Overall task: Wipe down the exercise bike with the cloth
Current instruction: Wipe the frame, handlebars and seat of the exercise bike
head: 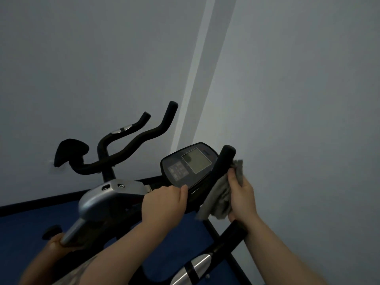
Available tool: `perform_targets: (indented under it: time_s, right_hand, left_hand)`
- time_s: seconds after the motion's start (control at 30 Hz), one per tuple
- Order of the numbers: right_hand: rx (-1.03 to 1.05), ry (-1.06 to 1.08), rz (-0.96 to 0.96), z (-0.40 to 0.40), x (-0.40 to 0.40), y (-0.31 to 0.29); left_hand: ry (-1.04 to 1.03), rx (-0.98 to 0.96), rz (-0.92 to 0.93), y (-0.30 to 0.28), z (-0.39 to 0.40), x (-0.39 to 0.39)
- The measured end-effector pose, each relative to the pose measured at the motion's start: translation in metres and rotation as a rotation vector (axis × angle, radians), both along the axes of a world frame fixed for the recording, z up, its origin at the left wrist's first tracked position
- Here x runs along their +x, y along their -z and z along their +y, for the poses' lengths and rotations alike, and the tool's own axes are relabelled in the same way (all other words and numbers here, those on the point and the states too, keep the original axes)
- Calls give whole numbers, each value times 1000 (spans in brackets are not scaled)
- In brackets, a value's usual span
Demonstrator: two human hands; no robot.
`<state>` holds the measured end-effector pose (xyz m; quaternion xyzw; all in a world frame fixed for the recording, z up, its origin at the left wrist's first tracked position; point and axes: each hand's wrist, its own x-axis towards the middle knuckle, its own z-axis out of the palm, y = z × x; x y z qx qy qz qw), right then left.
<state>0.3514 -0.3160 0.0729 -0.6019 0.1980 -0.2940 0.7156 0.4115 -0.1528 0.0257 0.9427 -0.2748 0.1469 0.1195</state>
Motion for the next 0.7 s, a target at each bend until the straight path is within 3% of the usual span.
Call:
perform_targets:
  time_s: [0.2,0.37,0.43,0.5,0.57,0.67,0.7]
  right_hand:
    - [178,-104,-198,-4,12,-28]
    - [24,-118,139,-4,-6,-7]
    - [-122,0,81,-10,-7,-23]
    - [-346,215,-61,-6,-2,-45]
    - [-658,269,-219,8,1,-60]
    - [-1515,246,-105,18,7,-58]
    - [-1710,229,-39,19,8,-53]
  left_hand:
    - [-4,-88,5,1,0,2]
    - [15,-31,21,1,0,1]
    - [23,-37,30,-1,-1,3]
    - [32,-21,23,2,-1,8]
    - [103,84,2,0,1,9]
    - [229,186,17,-3,10,10]
    - [269,183,45,-3,13,11]
